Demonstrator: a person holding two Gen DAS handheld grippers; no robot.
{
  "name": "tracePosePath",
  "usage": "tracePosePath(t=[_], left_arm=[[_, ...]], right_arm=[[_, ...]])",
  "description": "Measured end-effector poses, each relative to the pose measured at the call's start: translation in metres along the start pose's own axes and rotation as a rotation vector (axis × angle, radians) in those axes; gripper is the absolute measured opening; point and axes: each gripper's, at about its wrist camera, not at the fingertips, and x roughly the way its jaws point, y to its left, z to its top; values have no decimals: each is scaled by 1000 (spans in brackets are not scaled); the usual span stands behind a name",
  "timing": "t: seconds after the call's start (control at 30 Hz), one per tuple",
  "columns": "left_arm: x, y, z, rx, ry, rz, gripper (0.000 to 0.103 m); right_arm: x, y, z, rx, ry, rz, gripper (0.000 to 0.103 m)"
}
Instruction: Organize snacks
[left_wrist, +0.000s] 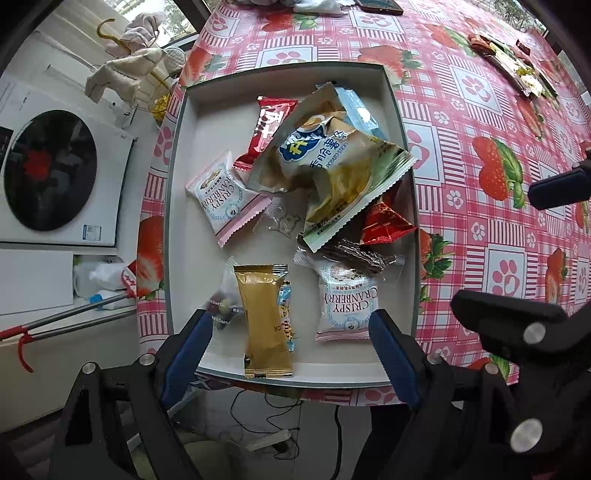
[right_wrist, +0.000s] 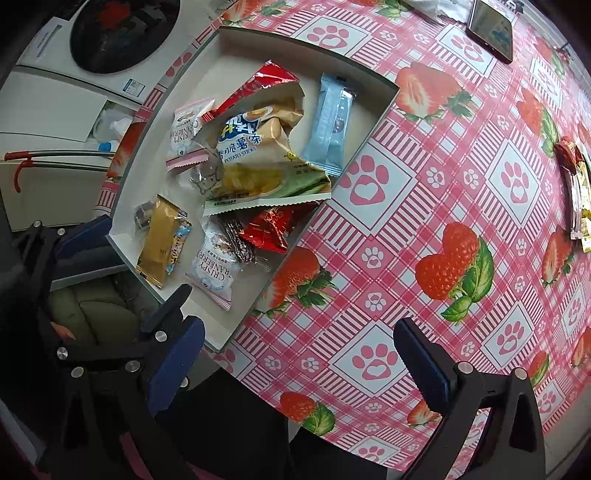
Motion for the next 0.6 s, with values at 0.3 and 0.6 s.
tracePosePath(t=[0.3, 0.6], left_arm=[[-5, 0, 1, 4, -5, -3, 89], [-1, 3, 3, -6, 4, -10, 89]], right_arm=[[-2, 2, 1, -8, -8, -11, 103], [-1, 2, 1, -11, -7, -13, 103]])
